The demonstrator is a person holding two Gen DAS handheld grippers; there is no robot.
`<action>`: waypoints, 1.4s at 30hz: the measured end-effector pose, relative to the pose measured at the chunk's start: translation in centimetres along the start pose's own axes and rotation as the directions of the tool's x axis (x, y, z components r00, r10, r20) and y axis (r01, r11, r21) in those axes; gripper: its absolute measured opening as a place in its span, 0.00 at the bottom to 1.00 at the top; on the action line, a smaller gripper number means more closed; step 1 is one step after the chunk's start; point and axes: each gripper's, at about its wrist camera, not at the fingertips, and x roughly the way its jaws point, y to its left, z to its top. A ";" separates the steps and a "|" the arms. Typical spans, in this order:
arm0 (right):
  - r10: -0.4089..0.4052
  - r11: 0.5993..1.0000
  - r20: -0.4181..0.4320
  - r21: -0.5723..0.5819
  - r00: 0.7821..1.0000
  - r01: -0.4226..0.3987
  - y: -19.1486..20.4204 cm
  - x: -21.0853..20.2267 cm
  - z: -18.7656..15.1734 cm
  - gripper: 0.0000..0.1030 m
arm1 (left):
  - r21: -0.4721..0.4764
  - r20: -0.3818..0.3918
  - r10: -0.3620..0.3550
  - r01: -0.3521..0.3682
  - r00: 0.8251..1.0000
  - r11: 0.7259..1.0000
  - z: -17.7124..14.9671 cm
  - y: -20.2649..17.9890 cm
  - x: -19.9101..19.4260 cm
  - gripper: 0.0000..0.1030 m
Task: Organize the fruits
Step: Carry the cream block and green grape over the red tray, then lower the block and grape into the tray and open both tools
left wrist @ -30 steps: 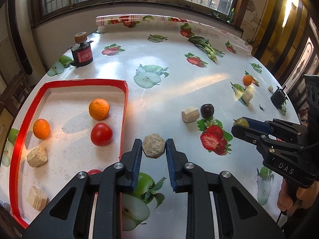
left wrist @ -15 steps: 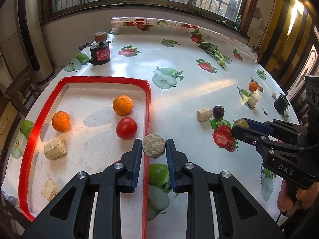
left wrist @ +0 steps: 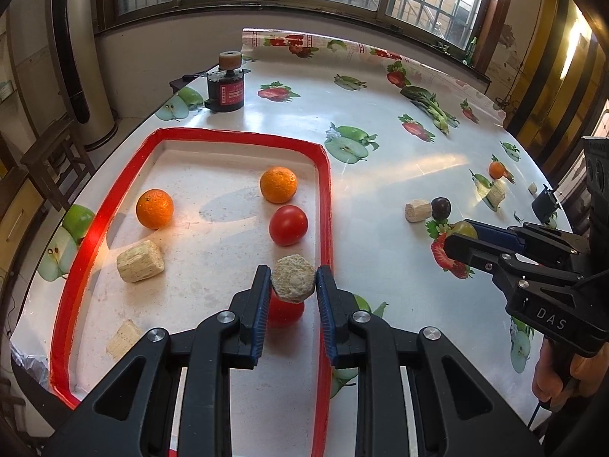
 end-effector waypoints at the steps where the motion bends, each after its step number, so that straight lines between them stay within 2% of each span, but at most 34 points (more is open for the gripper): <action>1: 0.003 1.000 -0.002 -0.005 1.000 -0.003 0.3 0.1 0.1 0.25 | -0.004 0.001 0.003 -0.003 1.000 1.000 -0.1 0.3 -0.1 0.21; 23: 0.088 0.989 -0.045 -0.115 0.995 -0.093 7.4 3.4 1.7 0.25 | -0.113 0.007 0.086 -0.085 0.996 0.990 -3.7 7.9 -3.1 0.21; 31: 0.147 0.976 -0.082 -0.152 0.986 -0.159 10.7 4.8 0.8 0.25 | -0.169 -0.004 0.116 -0.115 0.993 0.979 -5.7 10.9 -4.3 0.21; 42: 0.177 0.958 -0.153 -0.199 0.972 -0.206 14.1 6.8 -1.2 0.25 | -0.184 -0.034 0.109 -0.114 0.993 0.976 -6.8 11.8 -3.3 0.21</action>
